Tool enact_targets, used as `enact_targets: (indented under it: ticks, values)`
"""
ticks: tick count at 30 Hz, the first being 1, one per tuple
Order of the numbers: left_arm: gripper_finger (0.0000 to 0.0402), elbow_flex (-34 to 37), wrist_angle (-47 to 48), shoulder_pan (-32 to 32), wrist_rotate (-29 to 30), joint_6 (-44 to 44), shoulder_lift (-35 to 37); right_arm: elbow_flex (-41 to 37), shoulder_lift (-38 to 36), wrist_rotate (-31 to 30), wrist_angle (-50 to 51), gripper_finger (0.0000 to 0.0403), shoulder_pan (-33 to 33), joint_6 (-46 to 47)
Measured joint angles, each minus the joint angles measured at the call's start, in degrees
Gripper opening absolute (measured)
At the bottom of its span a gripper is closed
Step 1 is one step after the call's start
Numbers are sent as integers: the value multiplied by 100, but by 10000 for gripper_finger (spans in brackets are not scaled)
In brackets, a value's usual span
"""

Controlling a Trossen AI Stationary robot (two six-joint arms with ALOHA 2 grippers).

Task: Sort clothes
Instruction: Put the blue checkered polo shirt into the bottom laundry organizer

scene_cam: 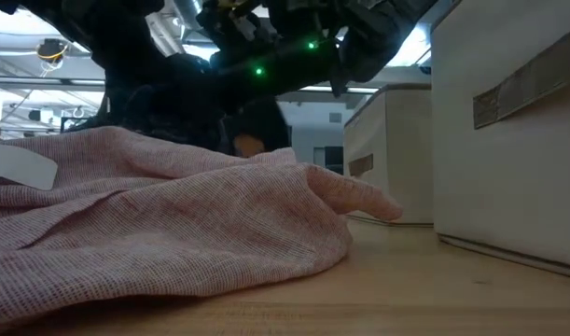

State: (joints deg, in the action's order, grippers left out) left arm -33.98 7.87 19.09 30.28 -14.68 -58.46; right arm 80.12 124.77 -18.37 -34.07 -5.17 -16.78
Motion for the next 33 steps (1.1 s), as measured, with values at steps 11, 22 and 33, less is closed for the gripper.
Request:
enact_targets:
  ticks: [11, 22, 33]
  values:
    - [49, -31, 38, -67, -9, -181, 5, 2, 26, -119, 94, 70, 29, -288]
    - [159, -448, 1685, 99, -442, -893, 947, -9, -587, -891, 877, 70, -178, -786]
    - [151, 187, 1132, 486, 670, -473, 1776, 17, -2306, -1520, 2435, 70, -368, -749]
